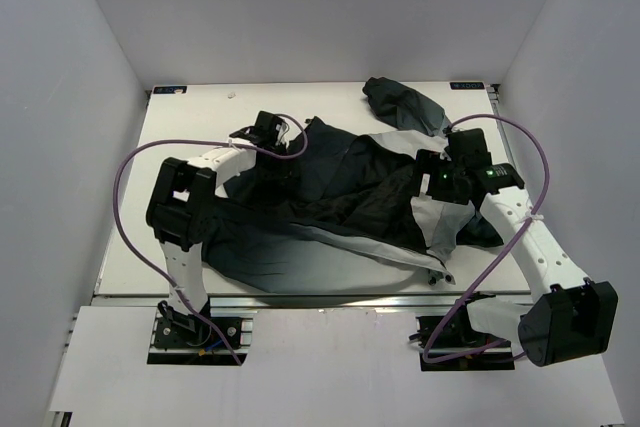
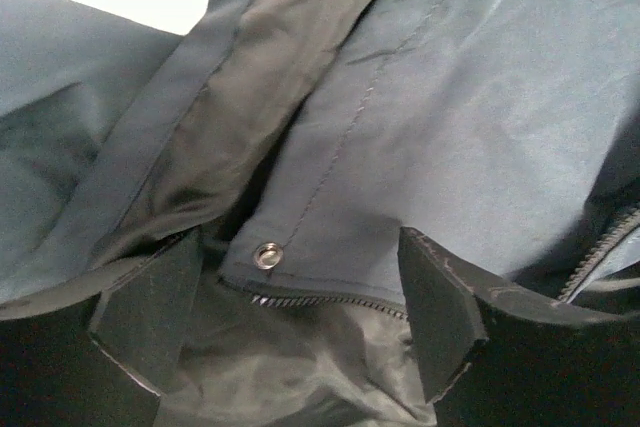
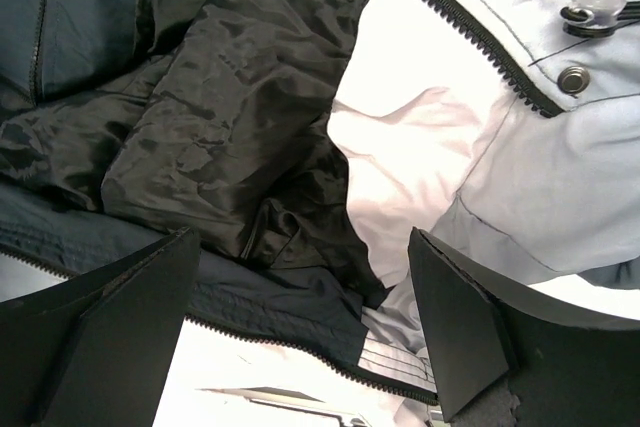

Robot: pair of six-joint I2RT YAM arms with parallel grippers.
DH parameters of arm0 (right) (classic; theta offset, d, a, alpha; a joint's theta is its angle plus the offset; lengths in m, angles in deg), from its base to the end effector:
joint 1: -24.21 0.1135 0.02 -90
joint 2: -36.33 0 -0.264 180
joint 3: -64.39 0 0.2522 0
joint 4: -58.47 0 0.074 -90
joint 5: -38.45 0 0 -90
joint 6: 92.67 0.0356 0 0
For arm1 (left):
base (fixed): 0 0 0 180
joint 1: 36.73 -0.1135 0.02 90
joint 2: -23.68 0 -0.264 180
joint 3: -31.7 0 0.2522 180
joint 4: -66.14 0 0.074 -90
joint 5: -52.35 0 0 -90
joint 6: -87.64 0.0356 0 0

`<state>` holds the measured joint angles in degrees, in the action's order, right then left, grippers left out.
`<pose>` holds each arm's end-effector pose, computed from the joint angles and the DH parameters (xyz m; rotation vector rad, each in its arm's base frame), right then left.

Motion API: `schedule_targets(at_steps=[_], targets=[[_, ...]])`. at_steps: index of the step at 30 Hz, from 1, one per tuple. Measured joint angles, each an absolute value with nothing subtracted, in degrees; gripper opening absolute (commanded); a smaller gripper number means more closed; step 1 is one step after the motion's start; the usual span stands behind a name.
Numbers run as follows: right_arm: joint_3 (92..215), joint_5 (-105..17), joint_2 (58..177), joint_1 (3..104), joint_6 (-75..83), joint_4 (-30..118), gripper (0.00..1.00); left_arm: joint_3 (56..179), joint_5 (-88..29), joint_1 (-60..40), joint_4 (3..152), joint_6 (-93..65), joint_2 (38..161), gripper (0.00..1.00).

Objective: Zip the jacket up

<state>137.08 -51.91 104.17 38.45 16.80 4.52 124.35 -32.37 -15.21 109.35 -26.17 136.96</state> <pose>0.2361 0.0597 0.2965 0.1144 2.4417 0.2569 0.3789 -0.1529 0.1689 -0.0253 2.7327 -0.3609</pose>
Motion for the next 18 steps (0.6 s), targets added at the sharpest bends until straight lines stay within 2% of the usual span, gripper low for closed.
schedule_targets(at_steps=[1,4,5,7,8,9,10,18], targets=[[136.87,-51.6,104.04,38.4,16.66,4.56,0.89,124.37,-32.43,-14.95,109.09,-26.13,136.93,0.83],[136.19,-51.1,103.51,38.23,16.42,4.39,0.89,124.42,-32.37,-14.27,108.74,-26.19,137.22,0.48],[136.06,-50.92,103.31,38.21,16.38,4.48,0.89,124.62,-32.21,-14.08,108.83,-26.02,137.37,0.3],[135.77,-50.88,102.75,38.07,16.38,4.52,0.89,125.25,-31.58,-13.88,108.83,-25.84,137.57,0.2],[135.64,-50.88,102.51,38.05,16.38,4.52,0.89,125.62,-31.38,-13.81,108.81,-25.67,137.57,0.08],[135.4,-50.88,102.2,37.96,16.38,4.46,0.89,126.08,-31.16,-13.73,108.79,-25.82,137.48,0.03],[135.25,-50.88,102.03,37.92,16.38,4.46,0.89,126.41,-31.21,-13.7,108.63,-25.73,137.33,0.0],[132.49,-51.01,101.35,37.77,16.29,3.89,0.89,132.44,-36.3,-13.68,110.05,-25.34,134.07,0.0]])
